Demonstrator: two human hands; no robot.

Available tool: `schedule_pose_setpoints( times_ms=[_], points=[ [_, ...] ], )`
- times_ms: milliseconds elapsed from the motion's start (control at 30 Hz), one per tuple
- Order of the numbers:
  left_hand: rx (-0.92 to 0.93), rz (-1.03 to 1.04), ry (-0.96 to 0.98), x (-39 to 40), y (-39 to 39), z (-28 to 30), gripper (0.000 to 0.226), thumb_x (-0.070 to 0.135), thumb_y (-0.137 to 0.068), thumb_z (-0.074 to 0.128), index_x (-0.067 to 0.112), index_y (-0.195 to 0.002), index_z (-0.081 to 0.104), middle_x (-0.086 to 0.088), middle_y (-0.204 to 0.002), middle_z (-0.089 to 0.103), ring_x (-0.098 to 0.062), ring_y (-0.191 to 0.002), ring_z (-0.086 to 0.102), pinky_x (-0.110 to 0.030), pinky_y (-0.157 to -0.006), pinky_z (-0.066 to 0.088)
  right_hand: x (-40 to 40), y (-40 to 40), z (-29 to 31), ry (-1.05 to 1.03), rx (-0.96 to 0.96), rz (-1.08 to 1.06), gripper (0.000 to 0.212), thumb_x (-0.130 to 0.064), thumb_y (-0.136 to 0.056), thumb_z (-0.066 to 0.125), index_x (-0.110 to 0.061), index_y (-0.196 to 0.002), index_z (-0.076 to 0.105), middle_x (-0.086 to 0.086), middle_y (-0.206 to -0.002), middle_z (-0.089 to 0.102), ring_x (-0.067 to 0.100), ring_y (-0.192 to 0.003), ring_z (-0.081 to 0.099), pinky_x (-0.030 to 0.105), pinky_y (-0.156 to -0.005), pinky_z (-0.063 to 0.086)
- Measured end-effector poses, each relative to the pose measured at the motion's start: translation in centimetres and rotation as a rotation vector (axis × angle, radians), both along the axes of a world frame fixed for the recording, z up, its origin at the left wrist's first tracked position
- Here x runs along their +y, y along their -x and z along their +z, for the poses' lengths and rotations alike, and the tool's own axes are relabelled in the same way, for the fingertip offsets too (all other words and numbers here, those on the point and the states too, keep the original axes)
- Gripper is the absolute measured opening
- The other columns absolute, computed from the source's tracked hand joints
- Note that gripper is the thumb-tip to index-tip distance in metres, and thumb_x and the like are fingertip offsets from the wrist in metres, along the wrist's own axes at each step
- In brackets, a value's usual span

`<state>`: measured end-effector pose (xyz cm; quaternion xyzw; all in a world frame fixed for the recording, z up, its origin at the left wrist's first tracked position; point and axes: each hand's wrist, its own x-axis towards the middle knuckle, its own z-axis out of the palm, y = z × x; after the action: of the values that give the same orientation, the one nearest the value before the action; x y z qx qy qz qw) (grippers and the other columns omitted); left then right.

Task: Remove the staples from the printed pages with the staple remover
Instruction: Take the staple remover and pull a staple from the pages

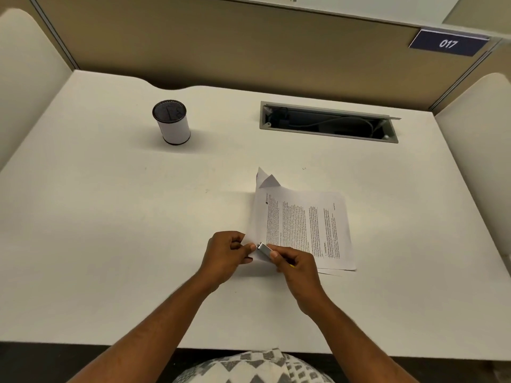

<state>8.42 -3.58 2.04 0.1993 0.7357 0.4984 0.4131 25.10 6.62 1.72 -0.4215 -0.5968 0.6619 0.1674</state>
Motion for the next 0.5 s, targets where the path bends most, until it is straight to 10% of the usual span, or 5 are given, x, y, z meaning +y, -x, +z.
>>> schedule_pose_setpoints(
  times_ms=[500],
  points=[
    [-0.092,-0.064,-0.008,0.0,0.1,1.3,0.010,0.006,-0.089,0.075,0.002,-0.098,0.076,-0.014,-0.090,0.079,-0.028,-0.087,0.078,-0.034,-0.075,0.065,3.0,-0.3,1.3,-0.075,-0.015,0.229,0.019,-0.008,-0.094,0.071,-0.015,-0.109,0.081,-0.002,-0.105,0.080,0.011,-0.102,0.072,0.022,-0.084,0.055]
  ],
)
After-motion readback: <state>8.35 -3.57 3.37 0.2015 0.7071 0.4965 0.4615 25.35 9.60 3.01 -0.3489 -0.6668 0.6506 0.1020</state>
